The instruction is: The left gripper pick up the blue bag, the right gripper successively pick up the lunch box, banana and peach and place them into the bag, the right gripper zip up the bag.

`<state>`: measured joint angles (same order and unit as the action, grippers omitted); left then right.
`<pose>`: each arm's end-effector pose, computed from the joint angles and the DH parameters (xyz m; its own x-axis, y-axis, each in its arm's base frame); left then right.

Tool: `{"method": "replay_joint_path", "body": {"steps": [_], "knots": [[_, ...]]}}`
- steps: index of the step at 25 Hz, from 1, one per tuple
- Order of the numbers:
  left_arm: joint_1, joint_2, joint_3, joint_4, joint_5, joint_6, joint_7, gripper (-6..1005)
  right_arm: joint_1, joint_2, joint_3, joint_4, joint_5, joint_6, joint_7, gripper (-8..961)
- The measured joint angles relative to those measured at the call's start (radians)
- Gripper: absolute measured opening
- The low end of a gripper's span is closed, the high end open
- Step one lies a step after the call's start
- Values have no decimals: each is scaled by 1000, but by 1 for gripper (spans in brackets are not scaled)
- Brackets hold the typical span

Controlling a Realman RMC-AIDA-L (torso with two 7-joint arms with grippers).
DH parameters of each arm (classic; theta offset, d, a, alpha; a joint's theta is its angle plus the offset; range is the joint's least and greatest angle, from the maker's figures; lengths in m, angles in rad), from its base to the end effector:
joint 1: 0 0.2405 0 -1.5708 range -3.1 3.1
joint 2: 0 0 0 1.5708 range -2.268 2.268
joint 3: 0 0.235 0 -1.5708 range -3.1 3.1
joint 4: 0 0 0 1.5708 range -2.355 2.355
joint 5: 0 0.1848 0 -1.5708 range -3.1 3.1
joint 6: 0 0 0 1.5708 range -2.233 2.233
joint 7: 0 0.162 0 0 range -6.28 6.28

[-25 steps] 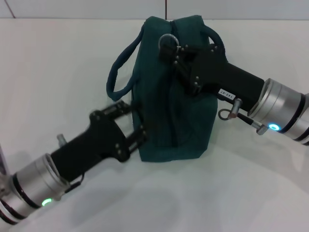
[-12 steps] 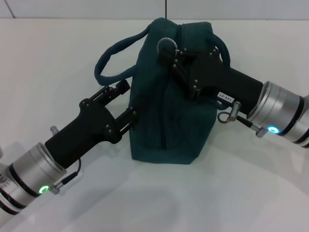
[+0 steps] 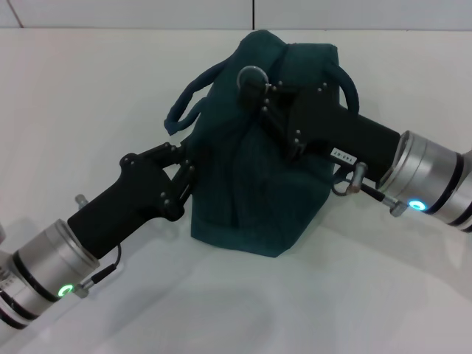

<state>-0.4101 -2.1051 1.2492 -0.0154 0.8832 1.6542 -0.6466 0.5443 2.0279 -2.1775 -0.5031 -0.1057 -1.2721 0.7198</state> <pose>-0.2279 0.2453 -0.0419 0.4761 0.0941 0.8743 0.6004 -0.7612 -0.2451 0.1213 0.2997 -0.0587 0.5216 -0.0165 -0.8530 -0.3464 -0.9178 -0.1940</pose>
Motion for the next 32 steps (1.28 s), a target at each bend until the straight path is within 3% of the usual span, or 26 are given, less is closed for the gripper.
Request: {"method": "replay_joint_path", "body": {"steps": [2,16,32], "knots": [[8,3,0,1,0,7,3,150,0,0,-15,-1,0,-1,3,30],[138,19,3,113,45,113,99,51,2,0,-69,-41,36,-4,6,30],[140,18,-2,104,38,91,176,51,-31,0,-47,25,156,6,0,33]]}}
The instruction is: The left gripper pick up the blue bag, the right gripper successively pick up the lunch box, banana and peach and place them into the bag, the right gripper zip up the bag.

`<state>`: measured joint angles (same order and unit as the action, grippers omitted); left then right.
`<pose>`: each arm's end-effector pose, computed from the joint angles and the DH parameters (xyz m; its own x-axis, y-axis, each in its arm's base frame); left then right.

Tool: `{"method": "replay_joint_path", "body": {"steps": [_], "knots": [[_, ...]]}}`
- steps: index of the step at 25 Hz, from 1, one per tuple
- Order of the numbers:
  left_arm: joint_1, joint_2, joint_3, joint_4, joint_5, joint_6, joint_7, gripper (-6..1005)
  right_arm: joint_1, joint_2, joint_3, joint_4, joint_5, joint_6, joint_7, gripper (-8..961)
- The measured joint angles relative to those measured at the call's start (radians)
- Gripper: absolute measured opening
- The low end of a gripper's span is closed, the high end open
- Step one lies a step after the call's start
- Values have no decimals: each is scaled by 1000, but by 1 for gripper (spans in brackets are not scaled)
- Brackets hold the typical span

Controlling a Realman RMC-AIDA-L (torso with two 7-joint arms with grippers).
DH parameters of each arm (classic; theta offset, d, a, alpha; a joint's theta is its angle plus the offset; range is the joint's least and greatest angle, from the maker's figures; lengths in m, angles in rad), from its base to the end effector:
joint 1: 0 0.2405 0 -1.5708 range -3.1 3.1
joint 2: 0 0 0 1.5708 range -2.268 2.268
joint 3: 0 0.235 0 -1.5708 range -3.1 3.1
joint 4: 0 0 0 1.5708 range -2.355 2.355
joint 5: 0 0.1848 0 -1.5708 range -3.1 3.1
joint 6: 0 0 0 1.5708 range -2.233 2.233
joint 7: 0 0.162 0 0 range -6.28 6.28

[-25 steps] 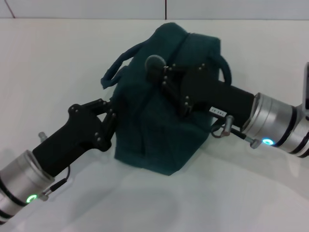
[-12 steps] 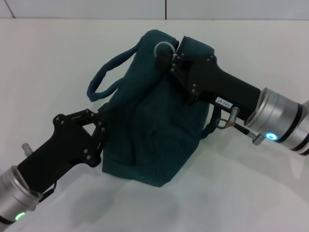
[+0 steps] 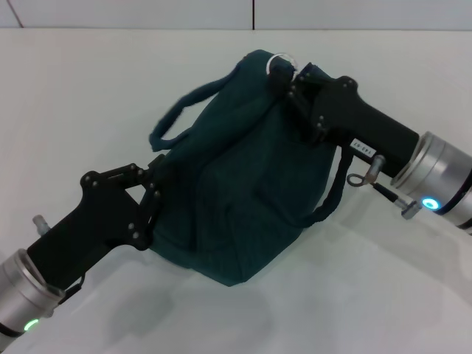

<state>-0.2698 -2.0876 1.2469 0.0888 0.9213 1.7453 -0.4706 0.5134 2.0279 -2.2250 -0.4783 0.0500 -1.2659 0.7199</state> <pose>-0.2413 0.2169 -0.0228 0.5584 -0.1001 0.8235 0.4916 -0.7597 -0.4257 0.1377 0.3057 -0.0513 0.4635 -0.0615 -0.8840 -0.4754 -0.8591 -0.1894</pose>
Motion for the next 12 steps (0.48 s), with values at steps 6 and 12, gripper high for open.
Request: {"method": "replay_joint_path", "body": {"steps": [6,12], "knots": [[-3,-2,-2,4,-10,-36,2,50,-2,0,41,15,10,-2,1,35],[7,-4,-5,-1,-53,-76,-1,51,7,-4,61,35,12,-10,0,53]]}}
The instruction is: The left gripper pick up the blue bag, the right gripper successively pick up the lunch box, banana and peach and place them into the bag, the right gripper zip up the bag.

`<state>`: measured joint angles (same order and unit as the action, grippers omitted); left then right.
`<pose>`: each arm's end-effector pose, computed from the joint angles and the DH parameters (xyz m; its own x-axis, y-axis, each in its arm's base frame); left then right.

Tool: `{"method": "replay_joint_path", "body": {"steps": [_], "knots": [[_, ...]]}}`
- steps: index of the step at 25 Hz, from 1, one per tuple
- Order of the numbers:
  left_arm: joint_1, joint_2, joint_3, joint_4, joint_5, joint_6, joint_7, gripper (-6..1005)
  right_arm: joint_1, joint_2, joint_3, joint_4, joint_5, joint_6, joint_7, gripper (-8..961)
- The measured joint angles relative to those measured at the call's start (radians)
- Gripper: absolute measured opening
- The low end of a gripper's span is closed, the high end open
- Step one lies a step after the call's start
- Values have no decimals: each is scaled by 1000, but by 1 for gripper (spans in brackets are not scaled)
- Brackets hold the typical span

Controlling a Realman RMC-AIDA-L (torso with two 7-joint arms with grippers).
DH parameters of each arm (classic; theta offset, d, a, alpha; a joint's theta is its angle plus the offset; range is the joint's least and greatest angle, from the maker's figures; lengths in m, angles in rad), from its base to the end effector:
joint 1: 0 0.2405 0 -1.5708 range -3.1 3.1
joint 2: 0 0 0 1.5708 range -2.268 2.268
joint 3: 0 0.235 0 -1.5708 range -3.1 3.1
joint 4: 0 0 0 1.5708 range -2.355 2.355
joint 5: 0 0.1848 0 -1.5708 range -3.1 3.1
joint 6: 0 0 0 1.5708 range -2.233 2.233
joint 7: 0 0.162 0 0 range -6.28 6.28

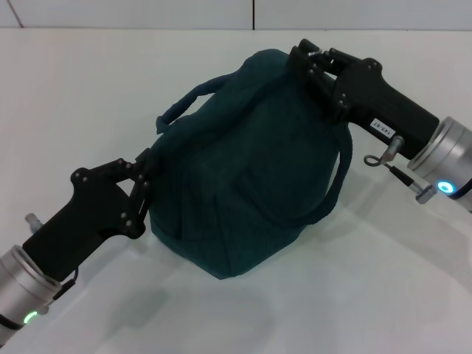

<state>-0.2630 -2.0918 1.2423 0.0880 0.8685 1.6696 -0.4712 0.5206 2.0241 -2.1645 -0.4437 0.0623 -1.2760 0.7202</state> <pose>-0.2529 0.2254 -0.0235 0.5861 -0.0716 0.8071 0.5485 -0.6981 -0.4602 0.1457 0.3183 -0.0382 0.4481 -0.0340 -0.8933 -0.5164 -0.8256 -0.2276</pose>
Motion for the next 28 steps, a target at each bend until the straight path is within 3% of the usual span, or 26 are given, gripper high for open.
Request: {"method": "replay_joint_path", "body": {"steps": [6,11,16,28], "knots": [[3,1,3,-1,-15,8,-5,50,1,-1,1,8,-11,-48,-3,146],[3,7,3,1,-15,14,-7,49,-6,-1,10,21,-9,-58,-3,159],[8,20,2,8,-15,24,-17,46,-7,-2,33,58,-8,-65,-1,290],[29,21,-11,8,-27,31,-12,44,-14,2,116,120,-1,-70,4,310]]}}
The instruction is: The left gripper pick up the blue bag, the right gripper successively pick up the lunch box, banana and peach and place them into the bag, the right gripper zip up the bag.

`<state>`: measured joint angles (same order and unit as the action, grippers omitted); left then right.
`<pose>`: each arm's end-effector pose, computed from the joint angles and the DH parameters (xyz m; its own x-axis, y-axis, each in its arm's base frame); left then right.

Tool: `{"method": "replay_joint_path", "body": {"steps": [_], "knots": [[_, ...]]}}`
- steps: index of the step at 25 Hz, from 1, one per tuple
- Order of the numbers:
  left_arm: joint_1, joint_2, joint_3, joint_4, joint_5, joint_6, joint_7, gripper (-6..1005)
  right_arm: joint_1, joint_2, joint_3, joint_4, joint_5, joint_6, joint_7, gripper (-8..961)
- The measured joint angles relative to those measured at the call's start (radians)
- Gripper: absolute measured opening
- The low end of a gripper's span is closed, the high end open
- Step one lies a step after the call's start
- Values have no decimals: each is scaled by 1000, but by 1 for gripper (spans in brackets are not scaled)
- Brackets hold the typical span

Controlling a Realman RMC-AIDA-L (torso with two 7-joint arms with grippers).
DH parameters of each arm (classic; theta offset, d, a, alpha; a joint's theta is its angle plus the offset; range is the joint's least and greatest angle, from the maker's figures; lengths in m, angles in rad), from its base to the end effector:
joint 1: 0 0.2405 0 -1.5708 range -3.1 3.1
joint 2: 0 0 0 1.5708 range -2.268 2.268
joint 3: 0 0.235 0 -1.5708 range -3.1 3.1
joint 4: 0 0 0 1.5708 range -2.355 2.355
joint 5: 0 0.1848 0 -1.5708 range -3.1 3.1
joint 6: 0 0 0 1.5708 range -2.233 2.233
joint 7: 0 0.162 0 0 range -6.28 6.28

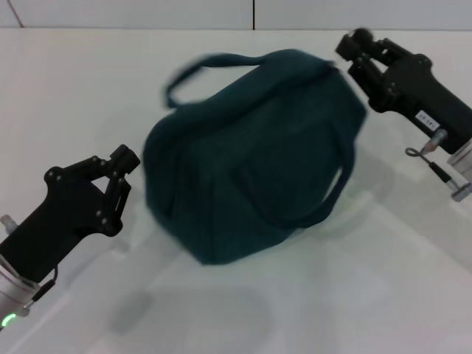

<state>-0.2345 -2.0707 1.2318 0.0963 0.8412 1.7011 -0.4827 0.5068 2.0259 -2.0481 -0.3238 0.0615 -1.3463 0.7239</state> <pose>-0.2612 0.2219 -0.0087 0.5758 -0.0946 0.8121 0.5680 -0.6682 -0.4806 0.1772 0.3267 -0.0157 0.4270 -0.0007 -0.9043 -0.6029 -0.7455 -0.2841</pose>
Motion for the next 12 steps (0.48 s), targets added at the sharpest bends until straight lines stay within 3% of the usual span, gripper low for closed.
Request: {"method": "replay_joint_path", "body": {"steps": [8,11,12], "knots": [[4,16,0,1,-8,3,-9,28,-11,1,20,17,0,20,1,309],[4,0,-1,1,-30,11,-2,6,-15,2,13,18,-5,17,1,309],[4,-15,-1,-2,-64,12,9,-1,-16,2,9,15,-7,15,1,309]]}}
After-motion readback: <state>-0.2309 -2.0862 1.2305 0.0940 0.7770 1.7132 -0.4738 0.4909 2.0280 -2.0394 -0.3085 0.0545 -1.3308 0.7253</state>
